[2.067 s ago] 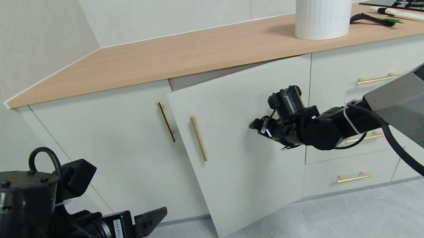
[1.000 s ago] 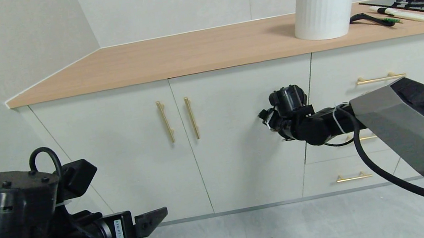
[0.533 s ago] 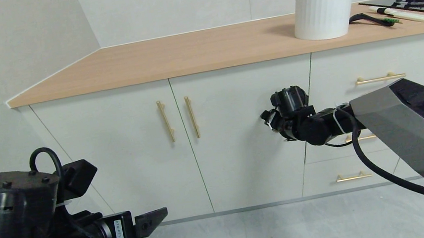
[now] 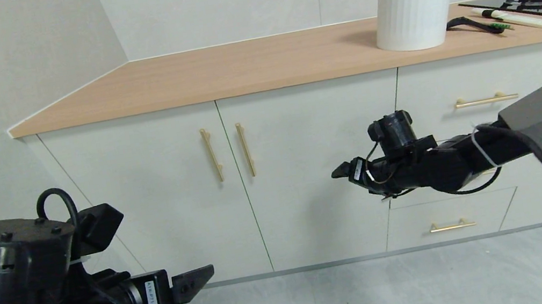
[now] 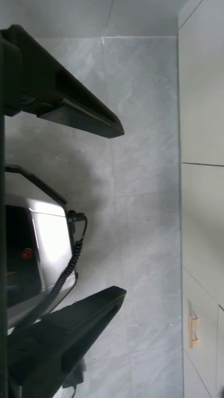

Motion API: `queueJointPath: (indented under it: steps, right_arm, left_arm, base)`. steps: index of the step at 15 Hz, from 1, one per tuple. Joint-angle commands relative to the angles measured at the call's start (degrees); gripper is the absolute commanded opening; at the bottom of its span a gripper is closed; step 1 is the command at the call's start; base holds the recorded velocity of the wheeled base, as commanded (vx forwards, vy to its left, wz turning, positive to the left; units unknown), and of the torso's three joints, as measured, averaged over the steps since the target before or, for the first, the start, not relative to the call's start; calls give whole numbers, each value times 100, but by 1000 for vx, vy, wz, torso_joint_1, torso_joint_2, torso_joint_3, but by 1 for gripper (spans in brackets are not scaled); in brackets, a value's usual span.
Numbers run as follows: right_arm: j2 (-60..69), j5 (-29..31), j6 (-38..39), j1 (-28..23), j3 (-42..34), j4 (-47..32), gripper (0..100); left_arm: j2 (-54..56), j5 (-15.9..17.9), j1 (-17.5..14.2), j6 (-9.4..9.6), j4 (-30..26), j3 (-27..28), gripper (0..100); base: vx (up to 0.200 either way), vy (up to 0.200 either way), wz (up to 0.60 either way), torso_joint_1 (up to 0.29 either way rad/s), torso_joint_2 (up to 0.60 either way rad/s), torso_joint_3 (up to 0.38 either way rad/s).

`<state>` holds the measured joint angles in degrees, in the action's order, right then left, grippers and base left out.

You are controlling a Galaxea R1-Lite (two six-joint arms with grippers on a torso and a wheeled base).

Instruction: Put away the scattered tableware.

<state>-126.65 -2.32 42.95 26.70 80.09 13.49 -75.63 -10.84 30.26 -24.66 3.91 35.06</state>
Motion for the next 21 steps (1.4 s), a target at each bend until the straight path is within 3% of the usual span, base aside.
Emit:
queueJointPath:
  steps: [1,6,7,9,11,13,16,17,20,21]
  right_arm:
    - [694,-120,-217,20,-433,4,100]
    - [1758,258,-656,143,-1092,4,100]
    - [2215,451,-753,143,-1400,4,100]
    - [3190,697,-990,116,-2068,118,100]
    - [4262,970,-1561,99,-2824,461,100]
    - [5511,1137,-2264,99,-3580,786,100]
    - [7005,1278,-2871,99,-4142,769,100]
    - [7629,1488,-3161,72,-4362,751,100]
    - [8929,1629,-3943,-806,-4959,707,100]
    - [9369,1620,-4022,-1088,-5109,584,100]
  left_arm:
    - [13,-6,-2,-4,4,1,100]
    - [268,-32,-90,23,4,89,100]
    - [418,-32,-125,111,13,124,100]
    - [919,-41,-319,401,22,159,100]
    - [1437,-41,-512,823,22,168,100]
    - [2044,-41,-591,1113,-5,98,100]
    - [2922,-41,-872,1438,-22,-87,100]
    - [3362,-41,-969,1640,-31,-184,100]
    - [4461,-32,-1285,2115,-66,-439,100]
    - [4891,-32,-1435,2352,-101,-527,100]
  base:
    - [0,0,0,0,0,0]
    - [0,0,0,0,0,0]
    - [0,0,0,0,0,0]
    - [0,0,0,0,0,0]
    - [0,0,0,0,0,0]
    - [0,0,0,0,0,0]
    - [0,0,0,0,0,0]
    - [0,0,0,0,0,0]
    - [0,0,0,0,0,0]
    - [0,0,0,0,0,0]
